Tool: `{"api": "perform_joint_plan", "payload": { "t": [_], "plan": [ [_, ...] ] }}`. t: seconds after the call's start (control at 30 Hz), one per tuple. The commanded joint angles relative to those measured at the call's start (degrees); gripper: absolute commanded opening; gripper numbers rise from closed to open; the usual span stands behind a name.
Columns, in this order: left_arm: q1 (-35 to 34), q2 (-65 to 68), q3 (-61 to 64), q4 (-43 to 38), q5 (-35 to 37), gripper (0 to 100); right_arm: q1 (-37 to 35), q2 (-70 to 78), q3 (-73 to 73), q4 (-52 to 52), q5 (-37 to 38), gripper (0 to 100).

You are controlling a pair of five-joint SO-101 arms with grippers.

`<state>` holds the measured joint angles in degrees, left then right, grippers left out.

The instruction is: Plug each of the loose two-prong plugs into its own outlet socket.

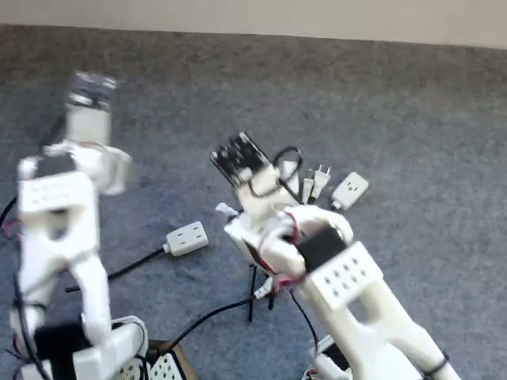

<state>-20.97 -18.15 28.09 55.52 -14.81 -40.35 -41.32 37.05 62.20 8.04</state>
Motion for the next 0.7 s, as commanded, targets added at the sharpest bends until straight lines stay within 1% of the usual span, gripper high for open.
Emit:
{"api": "perform_joint_plan", "payload": {
  "t": [0.0,0.1,0.2,0.33,0.5,0.67],
  "plan": [
    [-12.7,13.93,-20.0,5.27,-1.85,37,0.22,12.97,-14.9,3.82,-4.31,0.5],
    [-19.91,24.04,-31.34,6.86,-1.93,37,-2.24,23.08,-23.6,7.87,-6.15,0.5],
    [-26.33,33.27,-41.19,6.86,-3.96,37,-5.41,33.54,-33.19,13.76,-8.0,0.5],
    [-32.75,44.09,-52.26,6.59,-4.22,37,-8.13,46.29,-47.52,23.52,-11.52,0.5],
    [-36.44,56.04,-65.54,6.59,-4.22,37,-8.92,57.45,-63.08,33.98,-13.27,0.5],
    [-37.67,65.8,-76.88,6.95,-4.22,37,-8.84,63.25,-71.78,36.62,-13.36,0.5]
  ]
}}
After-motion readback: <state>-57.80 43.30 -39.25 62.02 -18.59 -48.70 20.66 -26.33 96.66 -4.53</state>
